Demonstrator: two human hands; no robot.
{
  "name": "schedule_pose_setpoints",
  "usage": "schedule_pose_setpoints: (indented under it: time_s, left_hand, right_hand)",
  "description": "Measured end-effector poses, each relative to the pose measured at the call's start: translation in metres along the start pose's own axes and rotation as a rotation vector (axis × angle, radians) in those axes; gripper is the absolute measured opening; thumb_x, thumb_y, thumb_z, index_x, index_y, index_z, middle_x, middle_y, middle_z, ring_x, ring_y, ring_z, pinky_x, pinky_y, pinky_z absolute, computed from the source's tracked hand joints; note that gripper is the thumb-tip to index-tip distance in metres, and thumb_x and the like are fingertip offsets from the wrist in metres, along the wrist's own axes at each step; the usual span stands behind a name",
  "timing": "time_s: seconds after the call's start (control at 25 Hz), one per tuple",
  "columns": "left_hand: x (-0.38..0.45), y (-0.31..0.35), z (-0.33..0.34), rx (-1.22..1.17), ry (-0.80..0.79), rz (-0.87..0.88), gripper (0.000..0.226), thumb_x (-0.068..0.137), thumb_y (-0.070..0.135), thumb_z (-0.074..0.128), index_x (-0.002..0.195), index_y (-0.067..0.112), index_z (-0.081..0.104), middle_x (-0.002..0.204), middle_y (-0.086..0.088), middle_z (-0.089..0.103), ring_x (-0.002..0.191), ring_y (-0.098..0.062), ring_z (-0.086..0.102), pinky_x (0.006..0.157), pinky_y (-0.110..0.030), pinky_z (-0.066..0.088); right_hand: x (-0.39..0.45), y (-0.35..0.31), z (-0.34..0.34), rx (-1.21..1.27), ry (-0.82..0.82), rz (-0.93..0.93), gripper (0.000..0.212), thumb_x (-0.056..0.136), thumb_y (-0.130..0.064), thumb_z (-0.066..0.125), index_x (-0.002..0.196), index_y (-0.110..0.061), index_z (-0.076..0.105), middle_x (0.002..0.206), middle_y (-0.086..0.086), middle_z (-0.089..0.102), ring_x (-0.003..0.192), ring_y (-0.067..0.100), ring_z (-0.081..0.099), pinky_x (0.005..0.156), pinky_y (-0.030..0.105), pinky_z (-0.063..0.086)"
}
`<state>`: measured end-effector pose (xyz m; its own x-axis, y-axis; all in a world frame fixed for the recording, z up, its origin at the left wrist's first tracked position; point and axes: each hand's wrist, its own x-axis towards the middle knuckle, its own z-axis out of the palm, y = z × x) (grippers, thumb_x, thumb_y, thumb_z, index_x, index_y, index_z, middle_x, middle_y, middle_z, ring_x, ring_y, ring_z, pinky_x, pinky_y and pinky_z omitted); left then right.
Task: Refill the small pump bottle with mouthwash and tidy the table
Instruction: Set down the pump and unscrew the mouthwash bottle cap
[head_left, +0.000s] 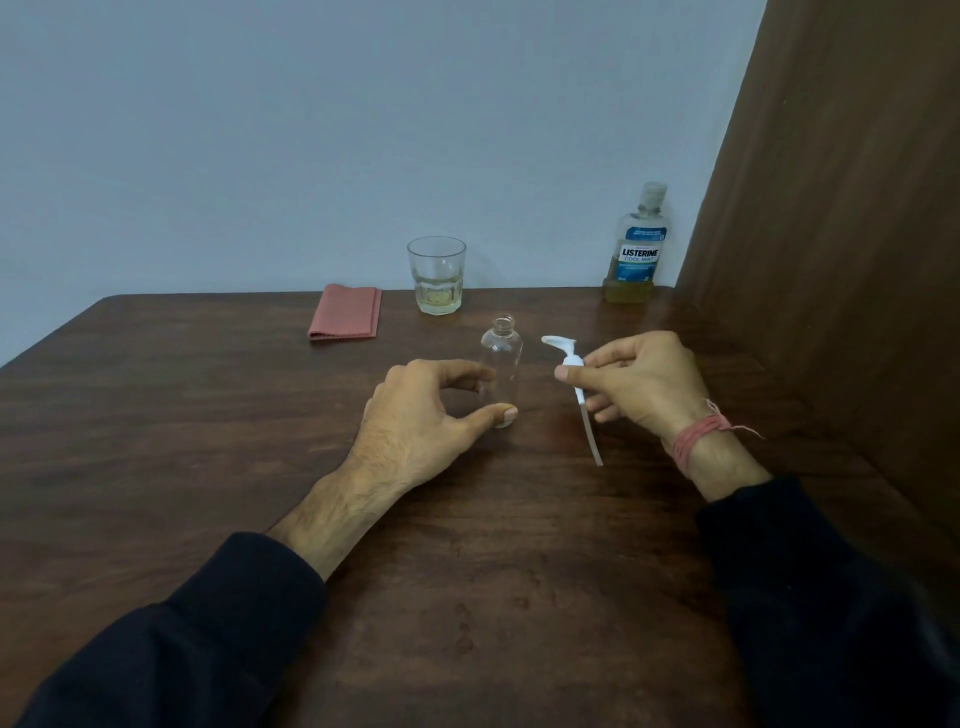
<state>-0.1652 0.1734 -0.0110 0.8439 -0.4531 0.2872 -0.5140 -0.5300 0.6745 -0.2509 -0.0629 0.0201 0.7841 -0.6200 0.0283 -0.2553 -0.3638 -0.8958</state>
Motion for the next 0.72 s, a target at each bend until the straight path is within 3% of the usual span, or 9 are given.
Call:
schedule_pose_setpoints:
  time_s: [0.72]
  left_hand:
    - [-0.002, 0.003, -0.001, 0.011, -0.005, -0.024, 0.052, 0.081, 0.07, 0.092, 0.125, 0.044, 0.083, 0.111, 0.029, 0.081, 0.119, 0.003, 0.073, 0.112, -0.047, 0.06]
  right_hand:
    - [0.006, 0.009, 0.013, -0.176, 0.037, 0.028, 0.031, 0.071, -0.033, 0.101, 0.085, -0.017, 0.078, 0.063, -0.001, 0.077, 0.051, 0.008, 0.075, 0.045, 0.02, 0.057]
